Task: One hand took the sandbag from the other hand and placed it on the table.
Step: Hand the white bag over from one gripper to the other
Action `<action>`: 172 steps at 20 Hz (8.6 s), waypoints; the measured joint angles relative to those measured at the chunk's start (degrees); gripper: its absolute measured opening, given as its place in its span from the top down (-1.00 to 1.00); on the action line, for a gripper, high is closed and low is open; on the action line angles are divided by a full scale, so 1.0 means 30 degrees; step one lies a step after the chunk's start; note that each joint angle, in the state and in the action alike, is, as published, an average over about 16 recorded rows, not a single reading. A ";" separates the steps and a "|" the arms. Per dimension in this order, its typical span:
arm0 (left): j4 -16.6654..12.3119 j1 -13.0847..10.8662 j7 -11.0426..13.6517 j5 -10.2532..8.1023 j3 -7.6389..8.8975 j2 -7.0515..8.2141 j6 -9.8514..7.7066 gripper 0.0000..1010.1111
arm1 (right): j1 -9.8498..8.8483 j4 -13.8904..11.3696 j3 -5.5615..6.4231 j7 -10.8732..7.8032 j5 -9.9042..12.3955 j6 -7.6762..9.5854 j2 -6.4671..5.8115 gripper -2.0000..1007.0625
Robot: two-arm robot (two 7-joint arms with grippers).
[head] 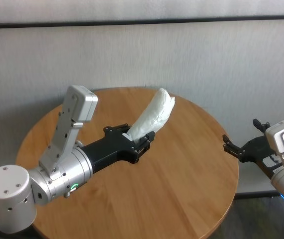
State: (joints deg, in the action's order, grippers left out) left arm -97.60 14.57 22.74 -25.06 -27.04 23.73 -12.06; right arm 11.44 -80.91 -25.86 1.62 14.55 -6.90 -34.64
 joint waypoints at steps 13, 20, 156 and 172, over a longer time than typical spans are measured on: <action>0.0028 0.0026 0.0014 -0.0015 0.0032 -0.0020 -0.0052 0.29 | 0.0000 0.0000 0.0000 0.0000 0.0000 0.0000 0.0000 -0.99; 0.0029 0.0033 0.0037 0.0007 0.0022 -0.0012 -0.0026 0.29 | 0.0000 0.0000 0.0000 0.0000 0.0000 0.0000 0.0000 -0.99; 0.0031 0.0034 0.0060 0.0033 0.0003 0.0003 0.0005 0.29 | 0.0220 -0.3008 0.0821 -0.7137 1.8026 0.5418 0.4176 -0.99; 0.0031 0.0034 0.0060 0.0033 0.0003 0.0003 0.0005 0.29 | 0.1199 -0.2110 -0.0038 -0.7103 1.8588 0.5224 0.4331 -0.99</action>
State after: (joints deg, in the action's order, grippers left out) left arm -97.51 14.67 22.92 -24.96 -27.03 23.73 -12.04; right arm 15.03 -87.24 -25.98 -19.69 70.32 8.77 -21.65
